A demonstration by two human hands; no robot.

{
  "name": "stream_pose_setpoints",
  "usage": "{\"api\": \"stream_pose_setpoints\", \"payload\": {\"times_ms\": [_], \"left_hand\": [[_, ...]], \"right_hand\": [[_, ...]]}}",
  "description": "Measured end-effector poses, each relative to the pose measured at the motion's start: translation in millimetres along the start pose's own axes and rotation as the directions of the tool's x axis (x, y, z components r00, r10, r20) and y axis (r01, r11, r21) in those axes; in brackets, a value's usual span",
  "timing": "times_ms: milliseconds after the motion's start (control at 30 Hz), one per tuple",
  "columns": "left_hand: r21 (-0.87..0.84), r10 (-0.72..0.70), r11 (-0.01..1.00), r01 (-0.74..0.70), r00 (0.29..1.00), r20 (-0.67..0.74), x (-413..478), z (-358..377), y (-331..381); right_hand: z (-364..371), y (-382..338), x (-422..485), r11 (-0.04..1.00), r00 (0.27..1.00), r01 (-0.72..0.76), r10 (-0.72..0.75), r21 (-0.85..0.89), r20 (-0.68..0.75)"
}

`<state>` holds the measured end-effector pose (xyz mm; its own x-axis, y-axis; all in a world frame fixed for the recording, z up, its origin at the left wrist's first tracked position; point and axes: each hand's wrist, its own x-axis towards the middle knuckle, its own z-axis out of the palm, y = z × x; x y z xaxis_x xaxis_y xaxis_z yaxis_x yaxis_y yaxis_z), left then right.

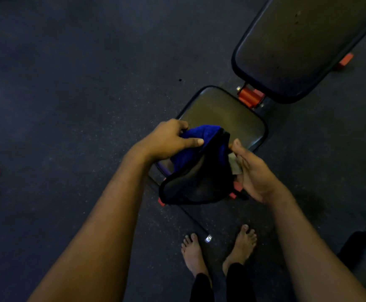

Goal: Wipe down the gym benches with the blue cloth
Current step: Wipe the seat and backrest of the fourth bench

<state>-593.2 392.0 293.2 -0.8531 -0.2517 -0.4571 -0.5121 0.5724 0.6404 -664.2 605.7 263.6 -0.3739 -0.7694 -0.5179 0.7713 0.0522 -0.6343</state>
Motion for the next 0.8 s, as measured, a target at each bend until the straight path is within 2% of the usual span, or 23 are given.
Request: {"api": "stream_pose_setpoints", "payload": {"times_ms": [100, 200, 267, 333, 400, 467, 500, 533, 567, 600, 667, 733, 800], "left_hand": [[0.128, -0.103, 0.988, 0.087, 0.987, 0.124, 7, -9, 22], [0.119, -0.160, 0.983, 0.140, 0.970, 0.184, 16, -7, 31], [0.111, -0.189, 0.979, 0.169, 0.962, 0.198, 22, -7, 26], [0.103, -0.210, 0.976, 0.193, 0.959, 0.189, 25, -6, 13], [0.125, -0.232, 0.968, 0.219, 0.968, 0.098, 27, 0, -6], [0.067, -0.242, 0.967, 0.248, 0.967, -0.086, 28, 13, -28], [-0.001, -0.265, 0.963, 0.270, 0.945, -0.194, 26, 19, -38], [-0.058, -0.285, 0.958, 0.281, 0.911, -0.300, 24, 25, -47], [-0.105, -0.307, 0.951, 0.289, 0.870, -0.385, 23, 29, -57], [-0.154, -0.334, 0.943, 0.296, 0.835, -0.438, 20, 32, -64], [-0.240, -0.392, 0.918, 0.316, 0.813, -0.430, 14, 38, -76], [-0.298, -0.418, 0.897, 0.325, 0.842, -0.340, 11, 45, -86], [-0.360, -0.409, 0.885, 0.296, 0.864, -0.294, 10, 55, -98]], "right_hand": [[-3, 2, 3, 0.935, 0.994, -0.106, 0.091, -0.338, -0.058], [-2, 10, 13, 0.892, 0.986, -0.145, 0.092, -0.428, -0.142], [-5, 14, 20, 0.892, 0.971, -0.119, 0.014, -0.435, -0.238], [-13, 17, 28, 0.872, 0.927, -0.110, -0.083, -0.477, -0.366], [-16, 18, 38, 0.802, 0.867, -0.147, -0.177, -0.579, -0.466], [-11, 22, 46, 0.660, 0.770, -0.224, -0.331, -0.717, -0.545], [-5, 27, 48, 0.537, 0.713, -0.259, -0.455, -0.803, -0.534], [2, 34, 48, 0.382, 0.686, -0.272, -0.567, -0.883, -0.456], [10, 43, 48, 0.217, 0.704, -0.257, -0.626, -0.942, -0.336], [16, 54, 49, 0.065, 0.751, -0.213, -0.627, -0.975, -0.206], [25, 79, 57, -0.164, 0.845, -0.153, -0.533, -0.975, -0.043], [30, 100, 72, -0.245, 0.868, -0.192, -0.495, -0.950, -0.047], [40, 105, 91, -0.246, 0.856, -0.252, -0.508, -0.936, -0.097]]}}
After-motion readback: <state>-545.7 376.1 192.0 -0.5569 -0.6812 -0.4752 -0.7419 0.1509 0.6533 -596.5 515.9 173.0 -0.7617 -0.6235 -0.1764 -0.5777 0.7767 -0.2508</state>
